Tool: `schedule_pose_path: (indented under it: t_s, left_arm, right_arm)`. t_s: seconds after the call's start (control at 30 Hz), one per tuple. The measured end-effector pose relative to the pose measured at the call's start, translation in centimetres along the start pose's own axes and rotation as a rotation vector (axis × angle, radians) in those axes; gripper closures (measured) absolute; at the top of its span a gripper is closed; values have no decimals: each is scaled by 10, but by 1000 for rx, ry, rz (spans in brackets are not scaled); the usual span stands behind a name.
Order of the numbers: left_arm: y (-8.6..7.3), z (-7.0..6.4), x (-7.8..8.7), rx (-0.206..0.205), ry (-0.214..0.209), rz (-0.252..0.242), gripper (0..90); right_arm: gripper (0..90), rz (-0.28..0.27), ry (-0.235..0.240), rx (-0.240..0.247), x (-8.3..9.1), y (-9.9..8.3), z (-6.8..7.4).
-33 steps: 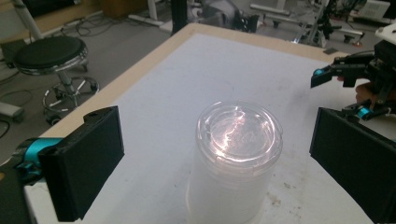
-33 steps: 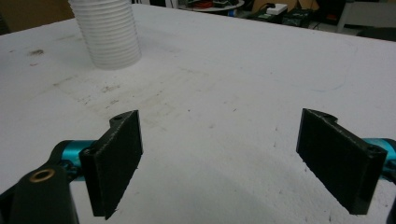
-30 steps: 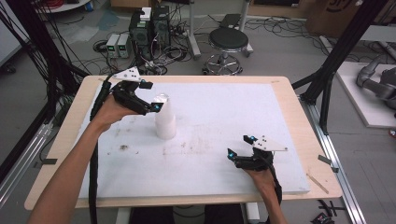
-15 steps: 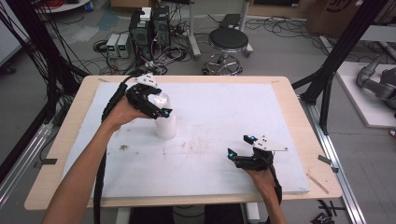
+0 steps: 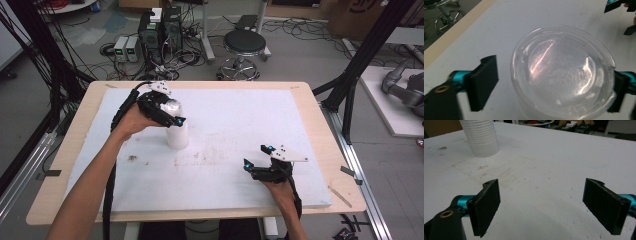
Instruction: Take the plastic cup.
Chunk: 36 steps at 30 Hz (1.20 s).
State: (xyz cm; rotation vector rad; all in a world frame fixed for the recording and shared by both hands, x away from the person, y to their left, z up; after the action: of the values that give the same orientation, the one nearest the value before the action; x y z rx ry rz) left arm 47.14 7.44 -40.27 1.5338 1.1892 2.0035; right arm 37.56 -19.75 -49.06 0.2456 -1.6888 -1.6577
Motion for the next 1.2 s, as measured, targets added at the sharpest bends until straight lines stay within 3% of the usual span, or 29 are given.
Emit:
schedule_pose_path:
  t_s: [0.17,0.63,1.2]
  left_arm:
    - [-2,0,-1,3,-4,13,177]
    - [0,-3,0,-12,-38,16,350]
    - [3,-4,3,-9,-31,25,352]
  right_arm:
    - [144,2,-2,1,0,0,0]
    - [144,5,-3,-1,0,0,0]
    - [145,5,-1,-1,0,0,0]
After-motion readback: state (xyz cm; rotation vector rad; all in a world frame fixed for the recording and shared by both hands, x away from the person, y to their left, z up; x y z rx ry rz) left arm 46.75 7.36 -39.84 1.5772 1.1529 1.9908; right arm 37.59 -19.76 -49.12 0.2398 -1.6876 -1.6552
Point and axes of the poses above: each handheld gripper's, and its own axes: x roughly backward along the jaws, y roughly out of its top, z roughly to its left, the point moved 10 cm from there along -x, roughly forward along the jaws, and after that the axes turned 5 degrees about -x, right-handed, at the moved point
